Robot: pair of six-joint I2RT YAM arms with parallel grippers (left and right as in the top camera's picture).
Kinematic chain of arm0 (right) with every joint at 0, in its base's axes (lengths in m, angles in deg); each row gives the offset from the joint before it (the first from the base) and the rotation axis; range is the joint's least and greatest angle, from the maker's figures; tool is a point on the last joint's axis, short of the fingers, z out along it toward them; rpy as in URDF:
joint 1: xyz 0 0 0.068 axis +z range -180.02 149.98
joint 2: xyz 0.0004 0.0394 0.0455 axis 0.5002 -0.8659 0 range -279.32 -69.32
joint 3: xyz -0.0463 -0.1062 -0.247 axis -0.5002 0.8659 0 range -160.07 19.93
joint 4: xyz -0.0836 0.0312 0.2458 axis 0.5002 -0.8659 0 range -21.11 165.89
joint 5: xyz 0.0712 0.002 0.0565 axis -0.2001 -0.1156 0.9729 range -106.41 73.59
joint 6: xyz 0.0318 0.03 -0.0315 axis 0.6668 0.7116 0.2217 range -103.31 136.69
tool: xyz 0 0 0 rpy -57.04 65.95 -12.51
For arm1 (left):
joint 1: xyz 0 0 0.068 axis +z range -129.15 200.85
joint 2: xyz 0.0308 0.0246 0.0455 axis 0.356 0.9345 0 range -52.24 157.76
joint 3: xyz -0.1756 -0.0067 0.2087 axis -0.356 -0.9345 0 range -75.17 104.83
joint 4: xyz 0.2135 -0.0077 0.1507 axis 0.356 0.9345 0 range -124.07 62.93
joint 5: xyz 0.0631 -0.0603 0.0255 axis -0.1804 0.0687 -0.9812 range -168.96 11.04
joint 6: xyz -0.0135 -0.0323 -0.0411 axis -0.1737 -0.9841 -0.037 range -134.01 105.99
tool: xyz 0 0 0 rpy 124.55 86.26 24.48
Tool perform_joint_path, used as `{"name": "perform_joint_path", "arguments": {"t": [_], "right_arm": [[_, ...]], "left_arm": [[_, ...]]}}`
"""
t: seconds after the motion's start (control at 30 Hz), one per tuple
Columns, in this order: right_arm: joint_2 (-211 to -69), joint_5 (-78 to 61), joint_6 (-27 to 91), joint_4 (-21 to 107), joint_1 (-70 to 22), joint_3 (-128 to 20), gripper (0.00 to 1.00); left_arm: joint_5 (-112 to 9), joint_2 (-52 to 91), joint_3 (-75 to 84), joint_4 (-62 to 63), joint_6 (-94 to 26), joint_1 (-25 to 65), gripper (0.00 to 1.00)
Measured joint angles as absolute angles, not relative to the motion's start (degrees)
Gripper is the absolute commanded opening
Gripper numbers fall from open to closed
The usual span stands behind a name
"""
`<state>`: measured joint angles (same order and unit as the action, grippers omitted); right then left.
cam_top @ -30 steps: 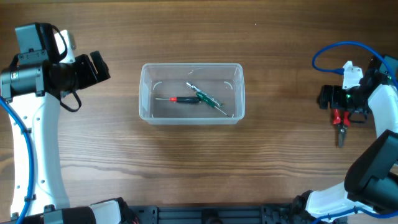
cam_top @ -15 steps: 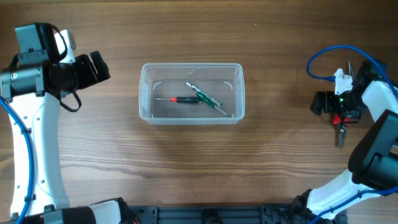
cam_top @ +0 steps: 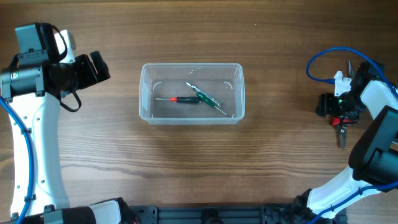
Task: Pack container
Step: 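Return the right gripper to the red pruning shears and grasp their handles, then carry the red pruning shears with the right gripper and drop them into the container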
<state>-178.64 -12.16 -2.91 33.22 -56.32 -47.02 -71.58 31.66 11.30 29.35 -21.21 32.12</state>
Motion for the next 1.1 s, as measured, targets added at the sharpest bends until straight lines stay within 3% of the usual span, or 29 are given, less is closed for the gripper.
{"name": "perform_joint_path", "arguments": {"t": [0.33,0.93,1.03,1.1], "right_arm": [[-178.79,-12.43,-1.53,33.18,-56.32,-47.02,0.27],[-178.9,-12.4,-1.38,33.18,-56.32,-47.02,0.13],[-178.9,-12.4,-1.25,33.18,-56.32,-47.02,0.04],[-178.9,-12.38,-0.88,33.33,-56.32,-47.0,0.04]], "left_arm": [[-71.56,31.66,11.3,29.44,-21.21,32.12,1.0],[-71.56,31.66,11.3,30.0,-21.21,32.12,1.0],[-71.56,31.66,11.3,30.03,-21.21,32.12,1.0],[-71.56,31.66,11.3,30.03,-21.21,32.12,1.0]]}}
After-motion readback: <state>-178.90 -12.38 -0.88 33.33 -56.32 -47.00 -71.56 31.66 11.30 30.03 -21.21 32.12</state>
